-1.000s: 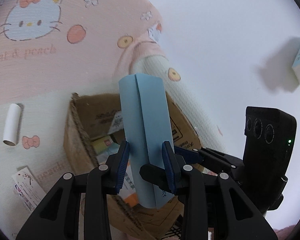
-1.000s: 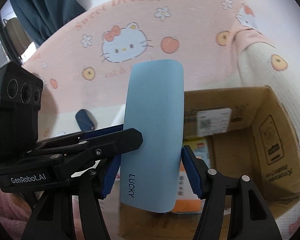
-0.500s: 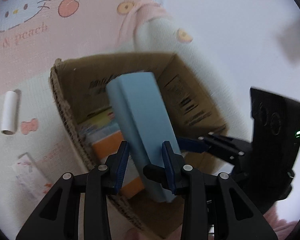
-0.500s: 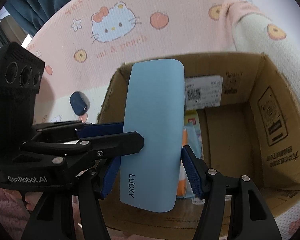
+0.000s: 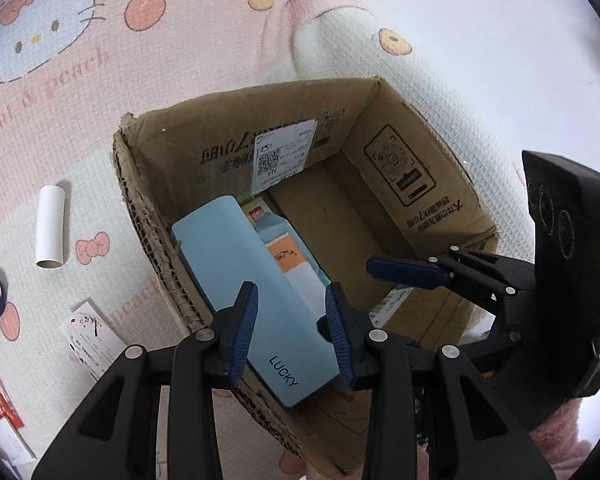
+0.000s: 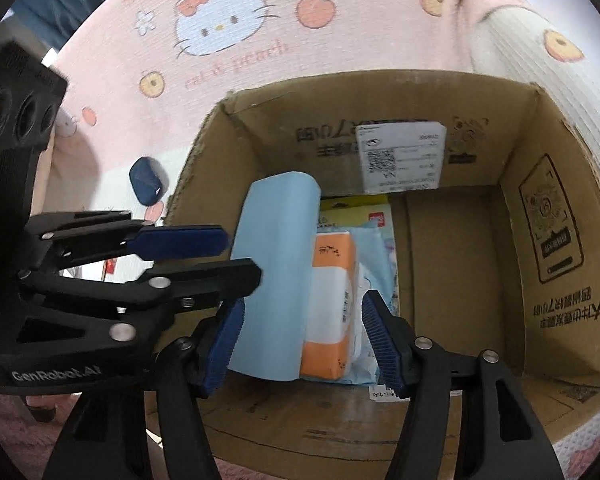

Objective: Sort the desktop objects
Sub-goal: 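Carry the power bank with the right gripper and lower it into the box, then open the right gripper and withdraw it toward the white paper roll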

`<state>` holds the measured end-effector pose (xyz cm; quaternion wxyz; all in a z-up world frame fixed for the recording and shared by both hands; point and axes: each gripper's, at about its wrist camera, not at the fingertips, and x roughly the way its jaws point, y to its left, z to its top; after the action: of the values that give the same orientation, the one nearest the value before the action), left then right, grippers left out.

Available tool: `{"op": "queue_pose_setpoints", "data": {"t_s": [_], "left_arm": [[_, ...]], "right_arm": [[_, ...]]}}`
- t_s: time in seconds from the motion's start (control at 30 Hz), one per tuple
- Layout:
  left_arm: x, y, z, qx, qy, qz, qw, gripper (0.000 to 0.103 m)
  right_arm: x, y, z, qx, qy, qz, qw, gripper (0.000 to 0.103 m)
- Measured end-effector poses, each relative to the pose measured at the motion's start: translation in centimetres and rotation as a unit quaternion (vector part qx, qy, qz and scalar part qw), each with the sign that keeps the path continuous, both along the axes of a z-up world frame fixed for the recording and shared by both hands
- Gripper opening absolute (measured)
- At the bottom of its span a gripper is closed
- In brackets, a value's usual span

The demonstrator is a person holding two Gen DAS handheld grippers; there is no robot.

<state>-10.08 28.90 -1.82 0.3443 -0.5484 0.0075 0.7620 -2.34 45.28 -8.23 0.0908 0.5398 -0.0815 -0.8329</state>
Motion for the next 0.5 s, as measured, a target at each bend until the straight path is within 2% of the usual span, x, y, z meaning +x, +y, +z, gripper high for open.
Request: {"op": "queue_pose_setpoints", "data": {"t_s": [0.13,0.2,0.27,0.37,0.5], "left_arm": [[0.1,-0.8,0.3,0.027,0.003,0.006,0.9996,0.047],[0.1,-1.2,0.7,0.039,0.002,0.017,0.9991,0.054],[0.2,-1.5,1.1,0.038,0.016,0.024,0.9988,0.062],[0.6,-2.6,2.0,0.056,0.034,0.026,0.9975,0.064],[0.5,-4.9,2.8,0.091,0.029,0.039,0.9946,0.068]], "right_arm": [[0.1,0.5,0.4,0.010,0.004,-0.018,1.000,0.061],[0.1,0.2,1.0,0.023,0.009,-0.022,0.999,0.064],[0.1,-0.2,1.6,0.034,0.014,-0.025,0.999,0.074],[0.1,-1.2,2.7,0.058,0.027,-0.024,0.998,0.081],[0.1,-2.9,4.1,0.092,0.038,-0.021,0.995,0.089]]}}
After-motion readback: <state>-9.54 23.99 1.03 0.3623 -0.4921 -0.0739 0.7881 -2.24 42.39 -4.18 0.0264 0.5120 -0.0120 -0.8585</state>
